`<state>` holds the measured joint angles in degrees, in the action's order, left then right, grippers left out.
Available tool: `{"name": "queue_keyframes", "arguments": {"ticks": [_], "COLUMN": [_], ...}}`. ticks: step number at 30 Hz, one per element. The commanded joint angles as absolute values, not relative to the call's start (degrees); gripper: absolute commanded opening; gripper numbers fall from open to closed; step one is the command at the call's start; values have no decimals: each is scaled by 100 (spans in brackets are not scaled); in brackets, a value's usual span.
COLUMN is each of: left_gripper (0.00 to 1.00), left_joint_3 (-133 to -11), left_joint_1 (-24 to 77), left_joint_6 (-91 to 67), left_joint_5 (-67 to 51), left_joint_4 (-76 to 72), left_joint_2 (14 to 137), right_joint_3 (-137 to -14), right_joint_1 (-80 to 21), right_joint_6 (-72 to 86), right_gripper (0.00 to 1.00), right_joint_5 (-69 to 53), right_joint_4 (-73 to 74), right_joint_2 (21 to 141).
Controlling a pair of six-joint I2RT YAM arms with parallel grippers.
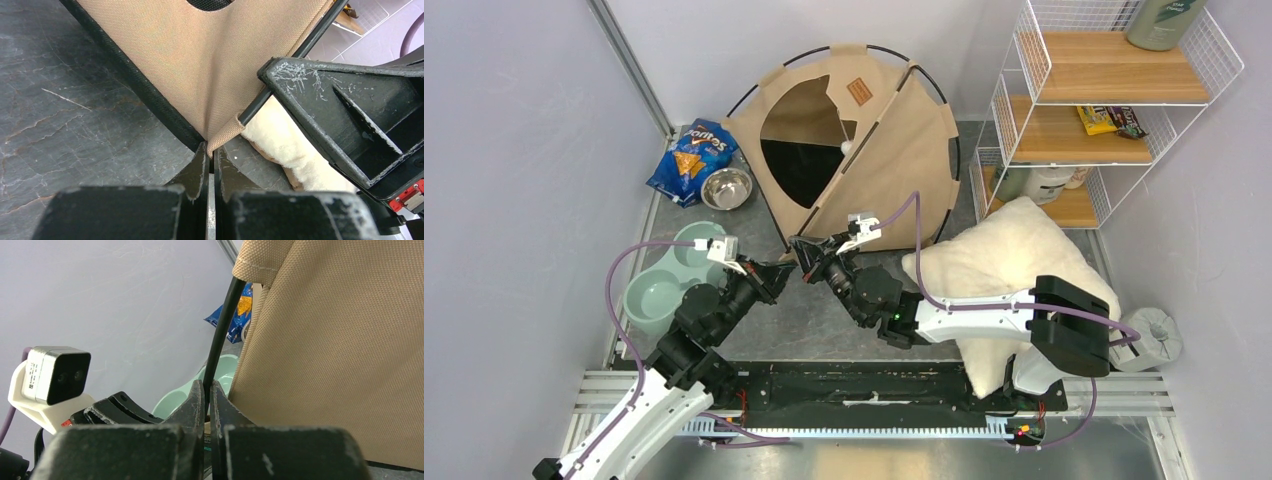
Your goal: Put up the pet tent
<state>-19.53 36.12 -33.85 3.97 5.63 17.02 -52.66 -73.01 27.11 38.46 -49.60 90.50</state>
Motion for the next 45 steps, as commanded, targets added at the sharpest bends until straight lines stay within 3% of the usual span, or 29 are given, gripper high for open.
{"name": "queue_keyframes", "arguments": {"ticks": [1, 10, 18, 25, 26, 30, 37, 43, 45], "left_gripper": [2, 2, 2, 2, 3, 28, 46, 49, 49], "left_joint_3": [-2370, -2511, -2573, -2884, -2930, -3228, -3777, -4070, -4148], "left_joint_1": [3630, 3631, 3630, 3630, 3630, 3634, 3634, 3630, 3634], "left_joint_6": [-2935, -2821, -2764, -2660, -2663, -2539, -2254, -2395, -2419], "left_joint_5": [93, 18, 79, 35, 51, 263, 1512, 1797, 1759], "left_joint_4": [616, 835, 888, 1076, 1153, 1740, 2955, 2975, 2988], "left_joint_2": [1847, 1682, 1788, 1900, 1894, 1742, 1036, 855, 941], "right_joint_3": [-5572, -5598, -5698, -5682, -5693, -5674, -5073, -5091, -5163], "right_joint_1": [-7253, -7254, -7281, -7357, -7357, -7357, -7393, -7733, -7857], "right_joint_6": [2391, 2288, 2233, 2385, 2418, 2650, 3226, 3733, 3893], "right_gripper": [0, 0, 0, 0, 0, 1, 24, 68, 76], "right_joint_5": [4199, 4845, 3366, 3606, 3636, 3723, 3528, 3458, 3535], "right_joint_4": [-5007, -4648, -4188, -3519, -3426, -2773, -1693, -26, 706], "right_joint_2": [9078, 9308, 9195, 9382, 9399, 9326, 8861, 8159, 7883]}}
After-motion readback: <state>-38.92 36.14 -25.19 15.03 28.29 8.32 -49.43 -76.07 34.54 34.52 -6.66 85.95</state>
